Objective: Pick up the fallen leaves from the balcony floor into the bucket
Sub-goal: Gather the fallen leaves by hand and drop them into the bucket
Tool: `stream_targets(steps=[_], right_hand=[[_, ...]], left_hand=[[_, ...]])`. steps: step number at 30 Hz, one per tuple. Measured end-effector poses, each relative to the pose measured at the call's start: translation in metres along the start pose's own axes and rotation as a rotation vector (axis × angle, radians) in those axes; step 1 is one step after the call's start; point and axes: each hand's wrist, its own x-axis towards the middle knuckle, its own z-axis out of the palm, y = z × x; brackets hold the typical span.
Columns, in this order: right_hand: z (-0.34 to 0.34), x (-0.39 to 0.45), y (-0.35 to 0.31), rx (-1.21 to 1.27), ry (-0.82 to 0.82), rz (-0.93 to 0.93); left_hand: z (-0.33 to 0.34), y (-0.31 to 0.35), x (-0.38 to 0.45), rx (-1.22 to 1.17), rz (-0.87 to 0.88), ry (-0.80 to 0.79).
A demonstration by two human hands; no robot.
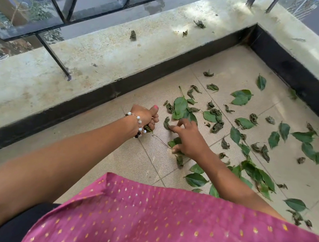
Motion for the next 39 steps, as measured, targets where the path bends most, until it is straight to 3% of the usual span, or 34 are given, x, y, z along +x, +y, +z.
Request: stream_targets(steps=[4,10,13,17,20,22,26,28,30,33,36,39], right_hand=[[-0.001,-0.002,0.002,0.094,0.065,0.006],[-0.024,0.018,-0.004,0.518,0.313,0.150],[-0.028,0.029,-0.014,0.407,0.248,0.083],[-0.007,0.029,-0.016,0.055,0.150,-0.202],[0.005,0.027,-0.011,0.019,0.226,-0.253],[-0.002,0.024,-0.010,0.223,0.314,-0.126],[-0.034,0.021,-0.014,1.012,0.442,0.253],[-0.044,0.020,-0.020,1.316,0.468,0.300],[-0.045,0.020,-0.027,1.429,0.490,0.300],[-0.031,0.018,-0.046,1.188,0.507,0.266],[-0.023,0.016,-0.056,0.732,0.591,0.059],[-0.022,0.022,-0.044,0.564,0.366,-0.108]], left_hand=[[0.001,0.001,-0.001,0.010,0.024,-0.002],[-0.003,0.000,-0.006,0.080,0.119,0.020],[-0.010,0.000,-0.005,0.113,0.140,0.030],[-0.017,0.002,-0.004,0.117,0.142,0.072],[-0.019,0.003,-0.006,0.080,0.138,0.070],[-0.018,0.003,-0.006,0.056,0.131,0.054],[-0.010,0.004,-0.007,0.068,0.112,0.042],[-0.003,0.005,-0.009,0.085,0.084,0.013],[0.006,0.007,-0.011,0.066,0.034,-0.027],[0.019,0.010,-0.011,-0.052,-0.095,-0.077],[0.022,0.009,-0.007,-0.096,-0.176,-0.115],[0.019,0.007,-0.005,-0.049,-0.130,-0.082]])
